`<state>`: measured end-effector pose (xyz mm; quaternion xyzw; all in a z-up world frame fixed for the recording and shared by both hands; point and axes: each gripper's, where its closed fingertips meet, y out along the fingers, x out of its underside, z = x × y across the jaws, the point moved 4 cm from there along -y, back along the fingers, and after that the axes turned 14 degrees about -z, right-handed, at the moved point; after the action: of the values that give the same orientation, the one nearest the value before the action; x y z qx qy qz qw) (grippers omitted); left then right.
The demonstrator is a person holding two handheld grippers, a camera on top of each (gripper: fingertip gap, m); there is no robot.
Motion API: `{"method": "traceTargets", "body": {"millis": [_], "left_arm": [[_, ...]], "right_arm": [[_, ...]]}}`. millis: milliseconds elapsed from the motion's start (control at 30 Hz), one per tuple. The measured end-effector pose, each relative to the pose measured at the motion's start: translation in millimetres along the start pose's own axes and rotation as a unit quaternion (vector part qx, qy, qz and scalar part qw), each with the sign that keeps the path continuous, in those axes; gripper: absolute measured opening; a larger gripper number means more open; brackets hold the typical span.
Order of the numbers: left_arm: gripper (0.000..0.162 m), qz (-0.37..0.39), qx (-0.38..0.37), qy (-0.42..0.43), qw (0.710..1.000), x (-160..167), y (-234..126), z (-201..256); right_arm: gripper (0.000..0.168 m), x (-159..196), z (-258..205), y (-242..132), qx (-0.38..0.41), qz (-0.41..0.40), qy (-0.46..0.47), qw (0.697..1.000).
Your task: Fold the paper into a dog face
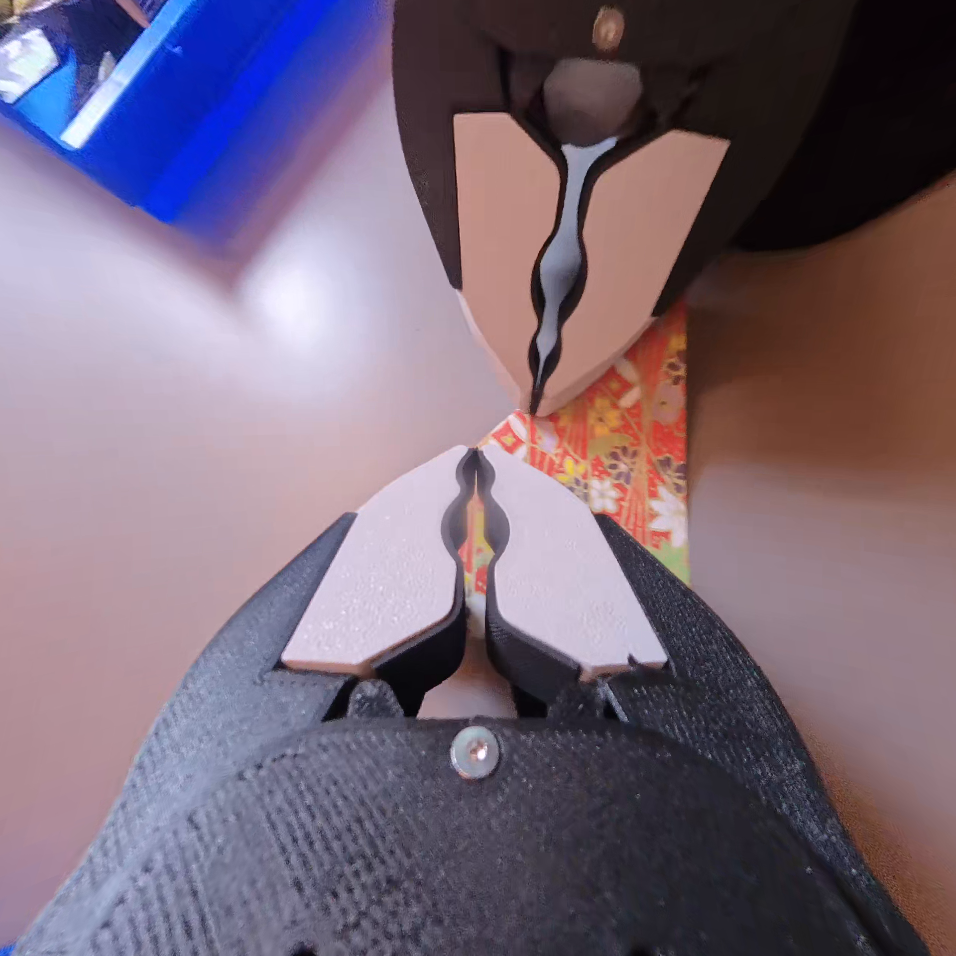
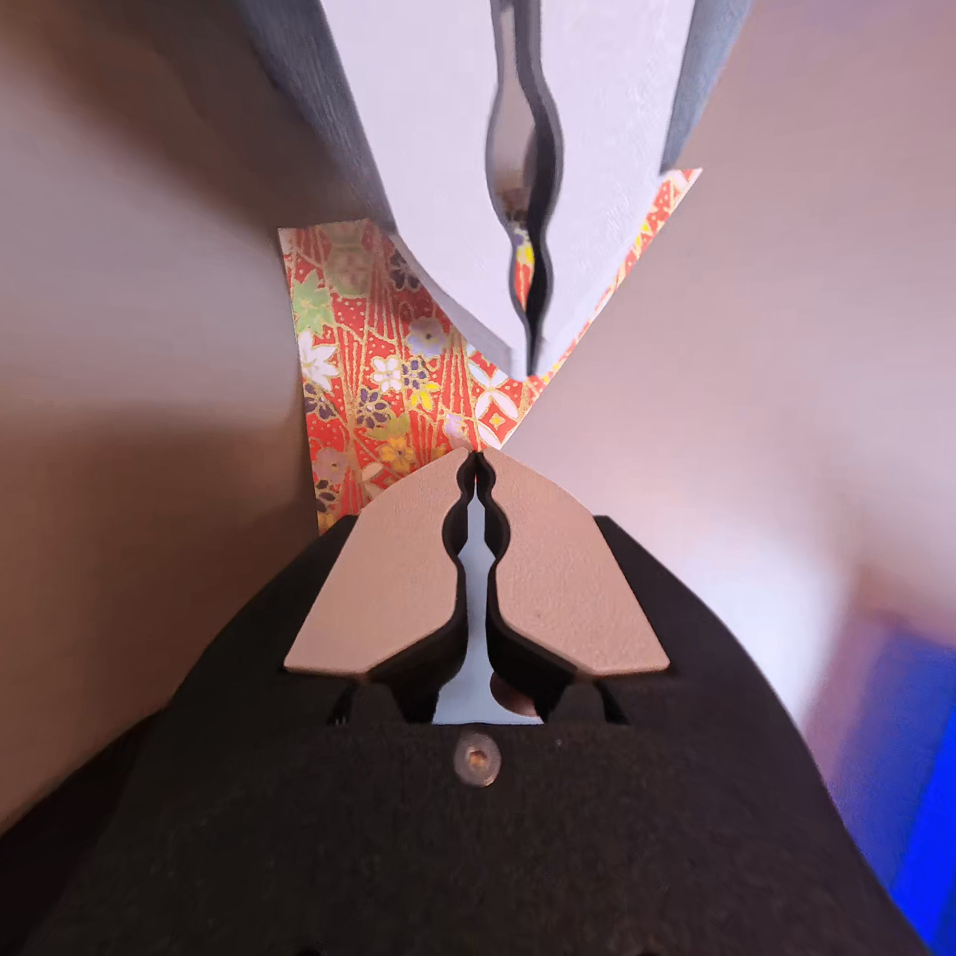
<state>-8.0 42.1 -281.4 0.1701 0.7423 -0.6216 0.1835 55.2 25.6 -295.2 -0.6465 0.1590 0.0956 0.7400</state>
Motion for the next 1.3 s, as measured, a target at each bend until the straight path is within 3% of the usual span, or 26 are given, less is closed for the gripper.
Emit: {"method": "traceTargets", "body": {"millis": [133, 500, 1300], "left_arm": [[0.0, -0.049, -0.035, 0.03, 0.998, 11.8, 13.0, -12.1], [0.0, -0.041, -0.046, 0.021, 0.998, 17.1, 14.1, -24.4], [0.0, -0.047, -0.055, 0.013, 0.997, 17.5, 13.9, -23.6]], "right_arm": [[0.0, -10.4, 13.2, 6.4, 0.001, 0.015, -0.009, 1.0], [0.0, -19.9, 40.7, 15.5, -0.05, 0.065, 0.07, 0.994], [0.0, -0.4, 17.5, 6.7, -0.076, 0.057, 0.087, 0.992]]}}
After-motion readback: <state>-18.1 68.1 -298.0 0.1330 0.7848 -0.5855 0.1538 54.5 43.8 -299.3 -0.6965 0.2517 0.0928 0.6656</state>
